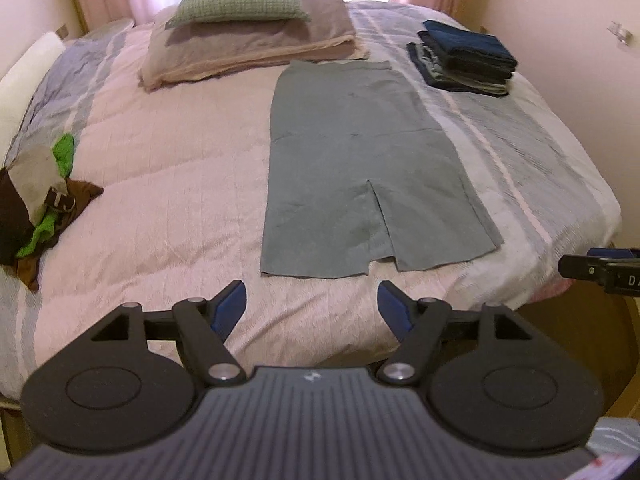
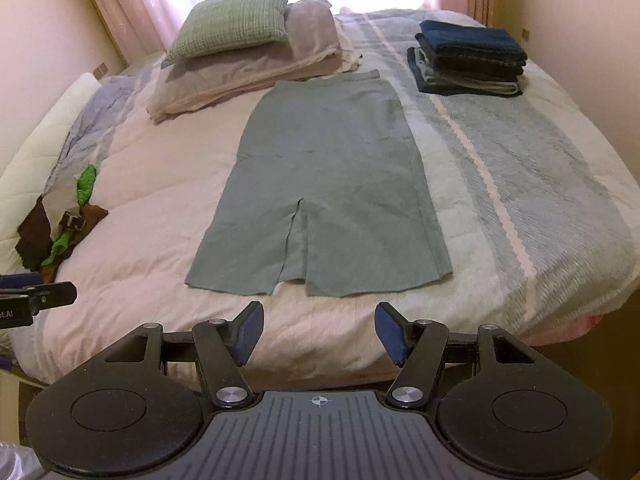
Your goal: Organize objects
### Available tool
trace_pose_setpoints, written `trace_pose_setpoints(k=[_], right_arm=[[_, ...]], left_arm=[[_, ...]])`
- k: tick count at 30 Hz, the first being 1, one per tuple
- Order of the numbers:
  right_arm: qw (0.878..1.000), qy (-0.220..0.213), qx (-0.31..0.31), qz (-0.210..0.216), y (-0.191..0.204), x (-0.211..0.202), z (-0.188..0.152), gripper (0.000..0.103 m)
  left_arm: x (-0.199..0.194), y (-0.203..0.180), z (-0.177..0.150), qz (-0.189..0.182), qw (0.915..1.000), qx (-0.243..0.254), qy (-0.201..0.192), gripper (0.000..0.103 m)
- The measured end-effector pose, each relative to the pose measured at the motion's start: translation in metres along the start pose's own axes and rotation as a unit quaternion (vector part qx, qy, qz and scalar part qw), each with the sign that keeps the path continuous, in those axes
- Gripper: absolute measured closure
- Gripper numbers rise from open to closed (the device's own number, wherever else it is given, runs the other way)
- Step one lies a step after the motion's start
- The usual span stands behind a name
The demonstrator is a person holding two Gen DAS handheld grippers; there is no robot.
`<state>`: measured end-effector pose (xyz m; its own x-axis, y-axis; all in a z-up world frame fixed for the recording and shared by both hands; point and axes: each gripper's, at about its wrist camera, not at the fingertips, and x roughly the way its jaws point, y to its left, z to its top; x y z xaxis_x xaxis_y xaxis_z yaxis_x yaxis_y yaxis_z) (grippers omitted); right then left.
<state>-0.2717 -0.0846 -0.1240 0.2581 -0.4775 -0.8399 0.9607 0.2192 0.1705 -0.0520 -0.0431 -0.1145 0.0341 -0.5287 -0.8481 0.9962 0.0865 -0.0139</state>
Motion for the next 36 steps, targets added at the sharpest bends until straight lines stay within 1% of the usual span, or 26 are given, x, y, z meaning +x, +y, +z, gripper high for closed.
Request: trace_pose_setpoints(k=[5,13,27,36], right_arm=[[1.000,0.001,-0.003,-0.006,0.011,-0.015,-0.018,0.044],[1.000,0.011,-0.003,-0.012,0.016,-0.018,-0.034,0.044],[1.000,0.003,-0.005,-0.012,0.021,-0.021,-0.033,0.044],[1.000,0.004,-0.007,-0.009,0.028,-0.016,-0.030,0.044]], left_arm=[[-0.016,-0.003,-0.011,-0.015,0.9997,0.016,-0.007,0.032],[-0.023,-0.010,-0.022,-0.017,0.9993,0.032,-0.003,0.030],[-0.029,-0.014,-0.019,-0.018,0.9986,0.048,-0.013,0.027],[-0.025,-0.006,-0.017,-0.021,0.9986,0.047,-0.014,0.026]])
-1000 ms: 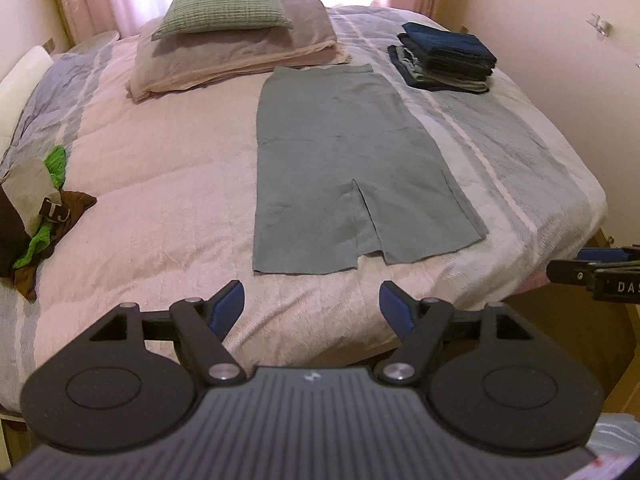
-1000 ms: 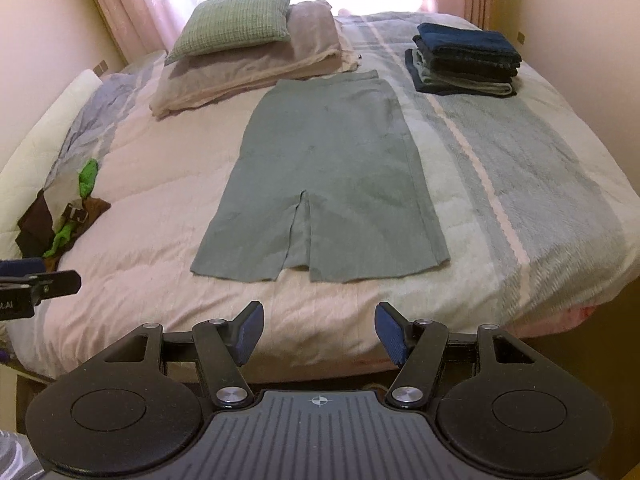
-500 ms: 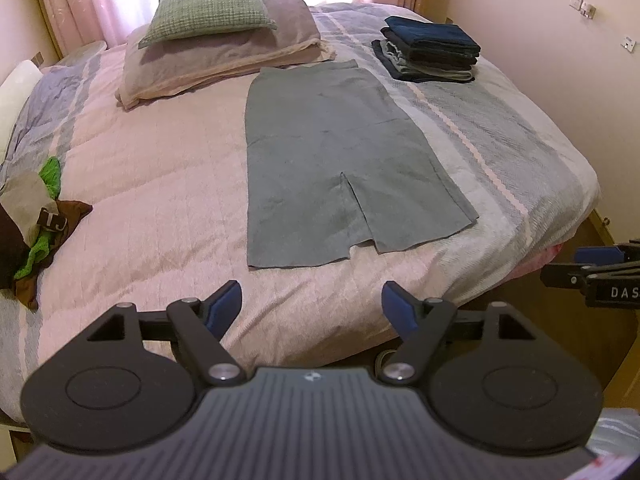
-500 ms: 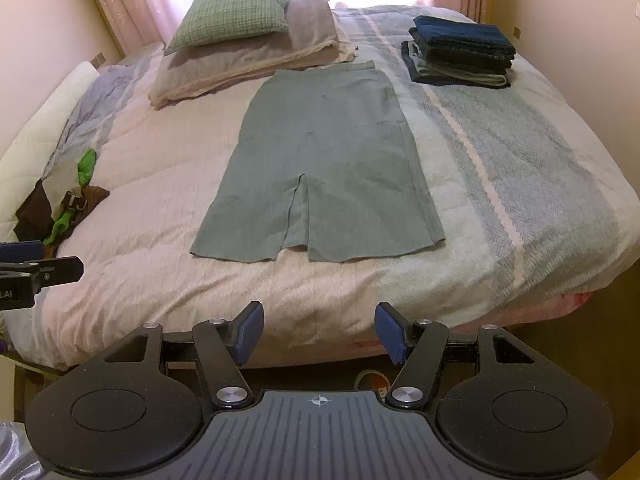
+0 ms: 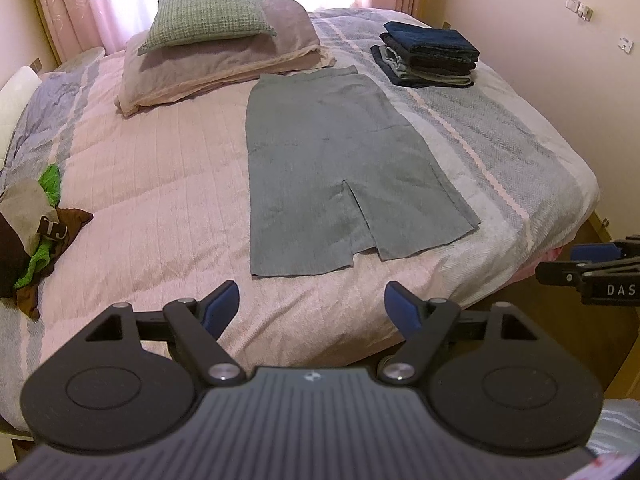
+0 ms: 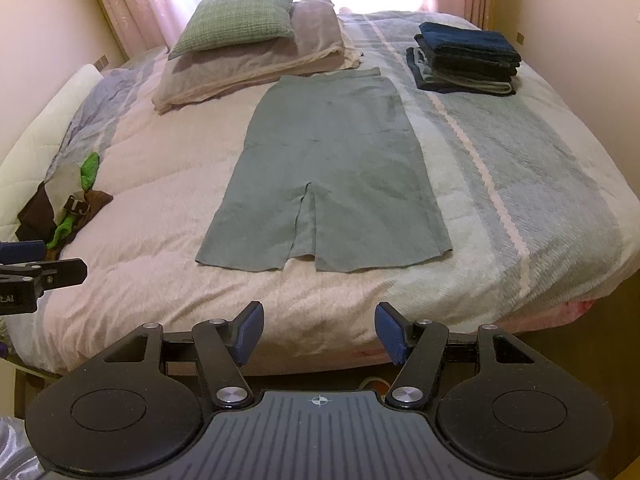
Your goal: Organize objects
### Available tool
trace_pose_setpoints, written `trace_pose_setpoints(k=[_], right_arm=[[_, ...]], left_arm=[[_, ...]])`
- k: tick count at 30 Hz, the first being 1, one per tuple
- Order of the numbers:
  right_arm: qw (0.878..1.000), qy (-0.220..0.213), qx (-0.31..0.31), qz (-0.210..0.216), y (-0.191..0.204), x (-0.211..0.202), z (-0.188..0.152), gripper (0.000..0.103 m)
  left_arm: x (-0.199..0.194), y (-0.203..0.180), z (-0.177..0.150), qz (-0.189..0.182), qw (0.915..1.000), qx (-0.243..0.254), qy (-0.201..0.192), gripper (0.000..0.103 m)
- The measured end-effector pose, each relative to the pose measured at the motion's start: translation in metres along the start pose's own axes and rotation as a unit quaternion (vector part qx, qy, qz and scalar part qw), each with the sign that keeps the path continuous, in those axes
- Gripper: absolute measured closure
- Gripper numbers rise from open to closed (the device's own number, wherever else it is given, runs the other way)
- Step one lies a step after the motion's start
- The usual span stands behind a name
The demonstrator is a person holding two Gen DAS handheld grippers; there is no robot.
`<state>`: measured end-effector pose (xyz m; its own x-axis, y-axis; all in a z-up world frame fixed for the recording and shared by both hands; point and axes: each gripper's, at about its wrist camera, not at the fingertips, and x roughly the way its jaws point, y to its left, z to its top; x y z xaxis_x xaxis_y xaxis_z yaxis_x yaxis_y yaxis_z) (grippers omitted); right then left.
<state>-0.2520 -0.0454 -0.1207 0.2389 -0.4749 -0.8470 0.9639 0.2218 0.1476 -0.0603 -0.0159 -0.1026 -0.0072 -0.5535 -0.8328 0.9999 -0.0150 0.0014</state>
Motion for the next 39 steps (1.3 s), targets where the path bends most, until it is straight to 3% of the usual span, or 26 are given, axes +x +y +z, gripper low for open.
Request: trace_pose_setpoints(k=[9,14,28,34,39], right_arm=[[1.000,0.012,0.000,0.002,-0.007,0.018,0.015,0.044],[1.000,0.027,0.002,0.010,-0.024,0.044,0.042,0.044],[0.996,0.069,-0.034,0.044,-0.117,0.169,0.192,0.044],[0.992,0.089,-0.071,0.050,-0.149,0.226,0.242,0.044],[0.991,0.099,-0.077,0.047,-0.176,0.272,0.270,0.044]], left_arm=[[0.020,-0.001,0.015,-0.006,0.9999,-0.008,0.012,0.026],[0.043,-0.004,0.034,-0.003,0.9996,-0.015,0.025,0.026],[0.177,0.008,0.145,0.033,0.9922,-0.094,0.075,0.024],[0.227,0.015,0.180,0.048,0.9868,-0.137,0.071,0.024],[0.269,0.031,0.197,0.066,0.9848,-0.142,0.076,0.024]])
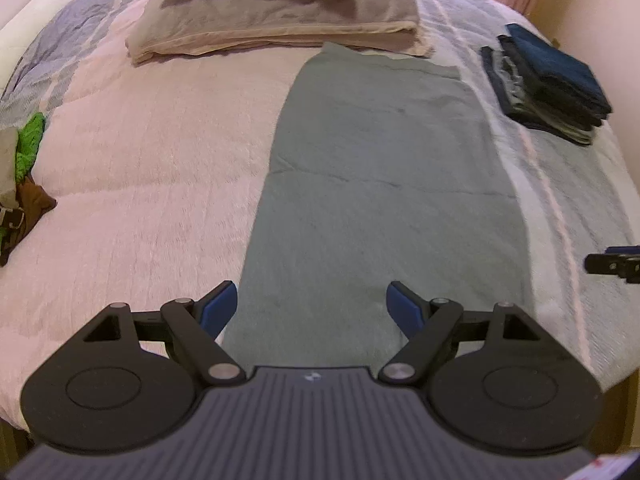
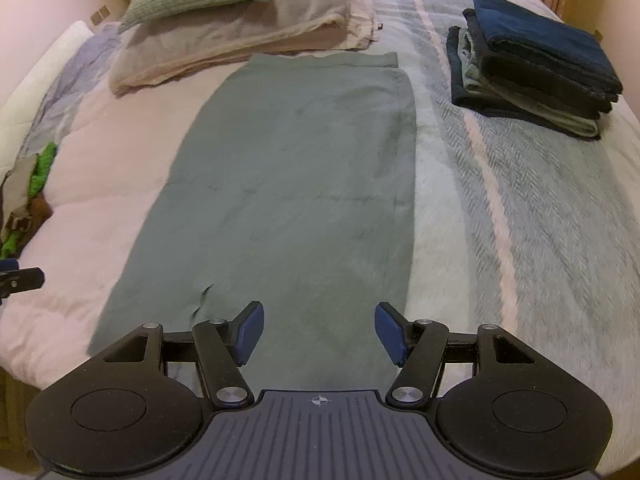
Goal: Organize objects
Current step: 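Move both open grippers to the skirt waistband beside the pillows, then grasp a waistband corner with right gripper while left gripper grasps the other corner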
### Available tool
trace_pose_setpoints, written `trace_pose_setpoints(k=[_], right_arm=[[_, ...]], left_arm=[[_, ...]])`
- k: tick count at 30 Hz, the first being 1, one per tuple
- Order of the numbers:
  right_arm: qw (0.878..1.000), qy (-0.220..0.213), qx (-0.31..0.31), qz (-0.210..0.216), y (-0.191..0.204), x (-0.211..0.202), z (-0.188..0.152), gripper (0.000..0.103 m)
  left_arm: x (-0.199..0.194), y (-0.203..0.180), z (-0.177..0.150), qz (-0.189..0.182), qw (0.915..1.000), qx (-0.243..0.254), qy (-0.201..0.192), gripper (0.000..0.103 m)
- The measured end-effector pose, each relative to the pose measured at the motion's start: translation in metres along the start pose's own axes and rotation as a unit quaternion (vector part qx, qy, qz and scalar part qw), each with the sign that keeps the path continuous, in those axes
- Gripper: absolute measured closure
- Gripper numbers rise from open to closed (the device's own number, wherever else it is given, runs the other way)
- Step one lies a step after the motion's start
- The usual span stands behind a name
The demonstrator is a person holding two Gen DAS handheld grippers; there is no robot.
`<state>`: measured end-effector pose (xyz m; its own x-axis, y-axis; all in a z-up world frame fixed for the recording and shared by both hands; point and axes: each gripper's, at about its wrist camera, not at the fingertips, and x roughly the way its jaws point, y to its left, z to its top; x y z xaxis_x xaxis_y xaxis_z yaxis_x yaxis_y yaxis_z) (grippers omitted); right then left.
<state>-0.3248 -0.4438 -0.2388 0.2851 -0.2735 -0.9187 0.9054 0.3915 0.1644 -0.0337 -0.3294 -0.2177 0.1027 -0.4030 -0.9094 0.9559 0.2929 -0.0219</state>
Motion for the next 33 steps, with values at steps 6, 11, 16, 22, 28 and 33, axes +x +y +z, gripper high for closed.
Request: trace_pose_setpoints(k=[6,11,16,22,28,33], right_arm=[[1.000,0.010,-0.001,-0.004,-0.045,0.063,0.030,0.044],[0.999,-0.032,0.001,0.003,-0.082,0.113,0.074,0.044],[0.995,-0.099,-0.023,0.014,-0.106,0.158,0.145,0.045],[0.989,-0.137,-0.038,0.037,-0.127,0.223,0.238,0.045],[0.987,-0.152,-0.030,0.039,-0.150,0.272,0.309,0.045],[0.991,-0.124,-0.031,0.035,-0.165,0.307,0.335,0.045]], left_arm=[[0.069,0.011,0.043,-0.018,0.9993,0.032,-0.011,0.025],[0.145,0.018,0.099,-0.059,0.9940,0.086,-0.035,0.033],[0.230,0.017,0.182,-0.094,0.9840,0.140,-0.058,0.042],[0.317,0.012,0.281,-0.105,0.9732,0.179,-0.100,0.044],[0.382,0.013,0.352,-0.115,0.9756,0.153,-0.106,0.046],[0.412,0.012,0.378,-0.146,0.9748,0.141,-0.092,0.046]])
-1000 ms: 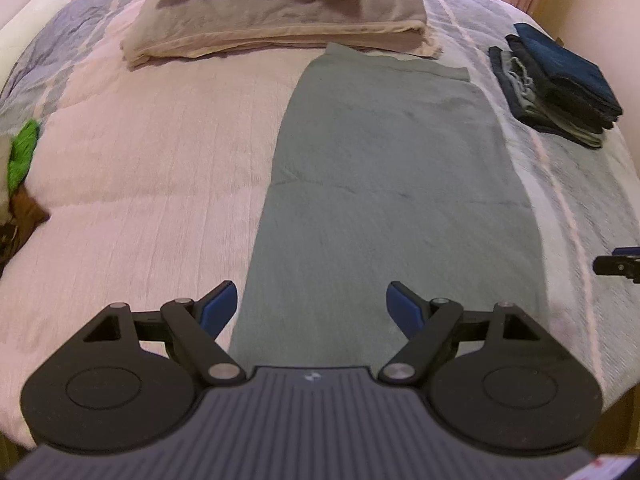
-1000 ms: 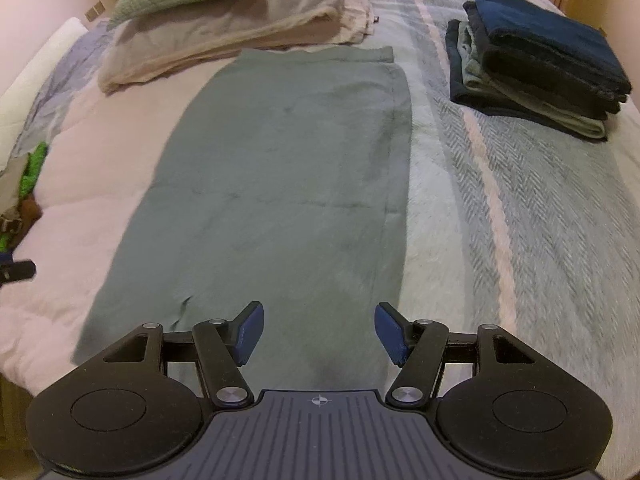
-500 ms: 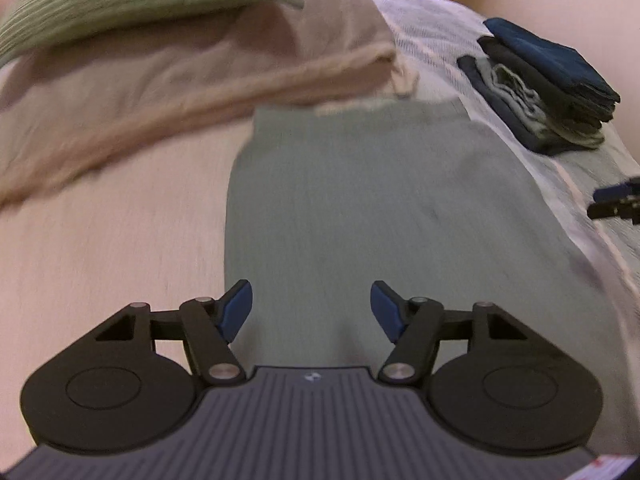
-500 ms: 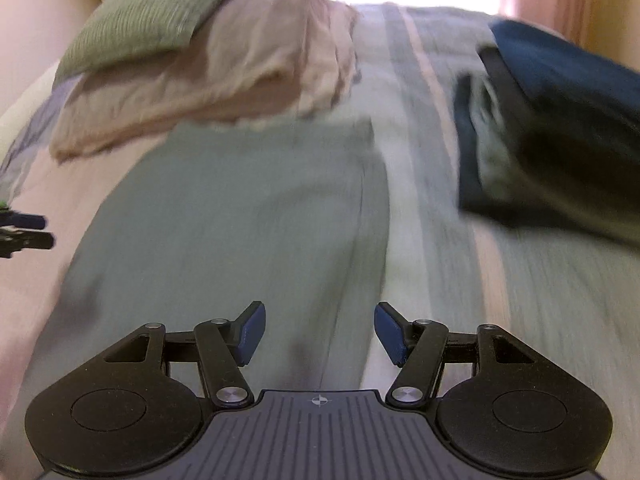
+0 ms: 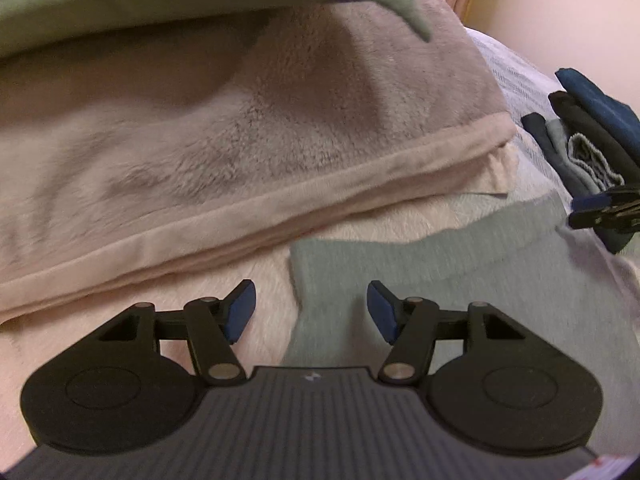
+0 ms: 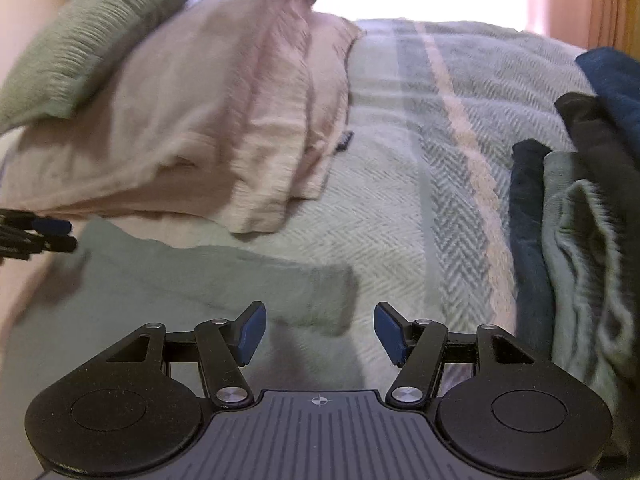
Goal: Organize objects
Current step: 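Grasp a waistband corner with right gripper while left gripper grasps the other corner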
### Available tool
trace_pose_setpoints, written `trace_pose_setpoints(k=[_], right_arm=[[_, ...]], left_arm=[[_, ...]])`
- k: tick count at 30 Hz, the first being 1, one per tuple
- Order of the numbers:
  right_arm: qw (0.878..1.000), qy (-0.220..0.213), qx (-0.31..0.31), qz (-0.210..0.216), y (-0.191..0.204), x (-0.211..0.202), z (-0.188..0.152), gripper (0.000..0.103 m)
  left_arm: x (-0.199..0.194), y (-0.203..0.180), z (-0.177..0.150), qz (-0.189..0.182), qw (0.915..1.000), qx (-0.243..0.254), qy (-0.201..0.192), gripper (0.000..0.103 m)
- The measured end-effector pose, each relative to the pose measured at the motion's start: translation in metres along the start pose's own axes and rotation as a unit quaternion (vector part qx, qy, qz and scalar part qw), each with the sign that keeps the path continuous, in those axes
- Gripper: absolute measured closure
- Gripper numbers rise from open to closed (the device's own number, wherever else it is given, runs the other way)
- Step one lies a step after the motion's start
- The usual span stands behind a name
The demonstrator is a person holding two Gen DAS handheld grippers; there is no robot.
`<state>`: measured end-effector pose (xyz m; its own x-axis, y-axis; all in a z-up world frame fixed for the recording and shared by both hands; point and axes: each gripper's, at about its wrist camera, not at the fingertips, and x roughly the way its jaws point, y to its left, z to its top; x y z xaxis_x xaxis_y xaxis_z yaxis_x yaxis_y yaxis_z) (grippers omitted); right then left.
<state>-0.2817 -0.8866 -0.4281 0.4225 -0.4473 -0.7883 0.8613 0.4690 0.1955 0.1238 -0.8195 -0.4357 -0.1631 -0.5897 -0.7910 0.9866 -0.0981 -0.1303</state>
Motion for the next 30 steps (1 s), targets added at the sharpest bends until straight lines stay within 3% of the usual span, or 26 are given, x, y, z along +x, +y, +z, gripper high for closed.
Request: trace_pose_setpoints(k=[3,4,5,7,8,9,14,19,22,25,27,28,30], right_arm=[[0.999,0.000,0.033,0.015,-0.011,0.013,-0.003,0.047],[0.999,-0.006,0.037,0.033,-0.012,0.015,-0.005,0.067],[0.999,-0.008,0.038,0.037,-0.010,0.016,-0.004,0.073],[0.999,-0.019,0.017,0.022,-0.007,0.009,-0.006,0.093],[0.999,-0.034,0.004,0.024,-0.004,0.000,-0.007,0.094],[0.998,-0.052,-0.003,0.027,-0.001,-0.014,-0.009,0.094],[0.986,-0.149,-0.045,0.052,0.028,-0.097,-0.027,0.095],[0.973,-0.205,-0.089,0.066,0.072,-0.190,-0.089,0.095],[0.976,-0.173,-0.105,0.076,0.096,-0.223,-0.143,0.094],[0.993,-0.066,-0.068,0.071,0.112,-0.228,-0.198,0.090],[0.998,0.018,-0.011,0.063,0.115,-0.220,-0.232,0.084],[0.997,0.050,0.021,0.056,0.115,-0.216,-0.248,0.083],[0.992,0.069,0.092,0.049,0.111,-0.216,-0.269,0.079]], left_arm=[[0.016,0.003,0.001,-0.004,0.9997,-0.018,0.013,0.046],[0.021,0.001,-0.001,-0.001,0.9997,-0.020,0.014,0.050],[0.022,-0.003,-0.003,0.001,0.9999,-0.014,0.009,0.065],[0.020,-0.016,-0.008,0.012,0.9997,0.021,-0.007,0.076],[0.016,-0.019,-0.010,0.021,0.9991,0.033,-0.017,0.089],[0.011,-0.019,-0.012,0.025,0.9987,0.036,-0.026,0.096],[-0.055,-0.011,-0.023,-0.023,0.9943,-0.001,-0.104,0.097],[-0.147,-0.024,-0.075,-0.048,0.9848,-0.008,-0.167,0.097],[-0.195,-0.037,-0.128,-0.048,0.9841,0.014,-0.171,0.096],[-0.218,-0.061,-0.195,-0.024,0.9925,0.046,-0.110,0.096],[-0.218,-0.068,-0.234,-0.014,0.9982,0.025,-0.052,0.094],[-0.217,-0.065,-0.256,-0.014,0.9996,-0.010,-0.022,0.094],[-0.217,-0.062,-0.285,-0.008,0.9975,-0.069,0.015,0.094]])
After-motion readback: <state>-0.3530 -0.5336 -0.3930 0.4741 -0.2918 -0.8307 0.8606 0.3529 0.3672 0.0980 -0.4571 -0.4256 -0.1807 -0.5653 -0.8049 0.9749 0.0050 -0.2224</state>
